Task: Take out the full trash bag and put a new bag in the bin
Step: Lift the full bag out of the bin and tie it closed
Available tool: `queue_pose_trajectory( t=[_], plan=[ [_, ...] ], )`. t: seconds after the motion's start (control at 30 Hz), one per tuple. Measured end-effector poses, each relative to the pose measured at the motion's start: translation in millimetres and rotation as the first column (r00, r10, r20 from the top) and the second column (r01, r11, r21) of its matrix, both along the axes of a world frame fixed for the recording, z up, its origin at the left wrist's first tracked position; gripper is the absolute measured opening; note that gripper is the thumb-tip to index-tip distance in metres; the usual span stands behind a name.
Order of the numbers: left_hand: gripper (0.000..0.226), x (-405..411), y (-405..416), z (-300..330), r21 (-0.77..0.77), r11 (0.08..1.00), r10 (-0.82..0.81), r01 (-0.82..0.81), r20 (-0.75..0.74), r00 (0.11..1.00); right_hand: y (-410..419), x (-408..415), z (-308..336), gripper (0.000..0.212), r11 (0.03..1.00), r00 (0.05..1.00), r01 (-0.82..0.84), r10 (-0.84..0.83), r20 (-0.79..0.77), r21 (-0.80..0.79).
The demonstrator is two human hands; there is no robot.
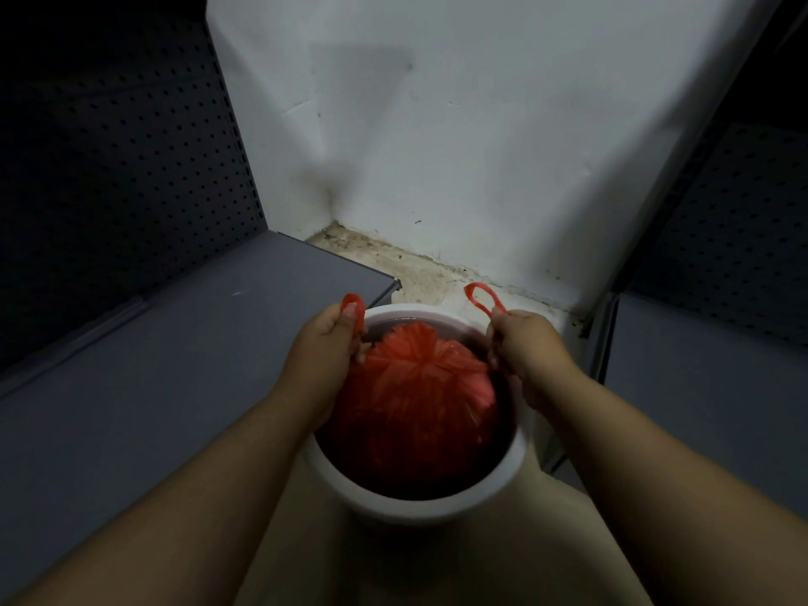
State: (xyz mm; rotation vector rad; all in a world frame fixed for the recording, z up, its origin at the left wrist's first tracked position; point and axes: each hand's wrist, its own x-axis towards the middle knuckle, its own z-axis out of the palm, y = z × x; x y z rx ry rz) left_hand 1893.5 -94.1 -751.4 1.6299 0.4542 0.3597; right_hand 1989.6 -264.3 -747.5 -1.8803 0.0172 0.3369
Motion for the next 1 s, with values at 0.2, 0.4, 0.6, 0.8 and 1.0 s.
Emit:
queue_pose_trajectory(
  t=[0.2,0.4,0.6,0.8,1.0],
  plan=[
    [0.028,10.4,-27.0,6.4,0.299,0.921,-0.245,0.249,-0.052,0.968,1.6,0.2,31.0,0.036,0.99,0.976,-0.124,0.135,0.174,-0.071],
    [0.03,18.2,-42.9,1.7,0.402,0.76,-0.467,0.51,-0.208,0.86,15.0,-15.1,51.9,0.024,0.926,0.865,-0.355,0.377,0.332,-0.127],
    [0.032,24.5,-43.1,7.3,0.36,0.845,-0.324,0.396,-0.245,0.914,0.9,-6.9,40.4,0.017,0.885,0.864,-0.464,0.445,0.238,0.032],
    [0.042,27.3,-45.8,10.2,0.19,0.948,-0.201,0.255,-0.264,0.943,-8.0,-5.0,31.7,0.036,0.75,0.753,-0.659,0.656,0.051,0.062],
    [0.035,24.1,-43.8,8.0,0.191,0.934,-0.251,0.304,-0.259,0.933,2.4,-9.9,16.8,0.024,0.828,0.831,-0.556,0.556,0.029,0.067]
  ],
)
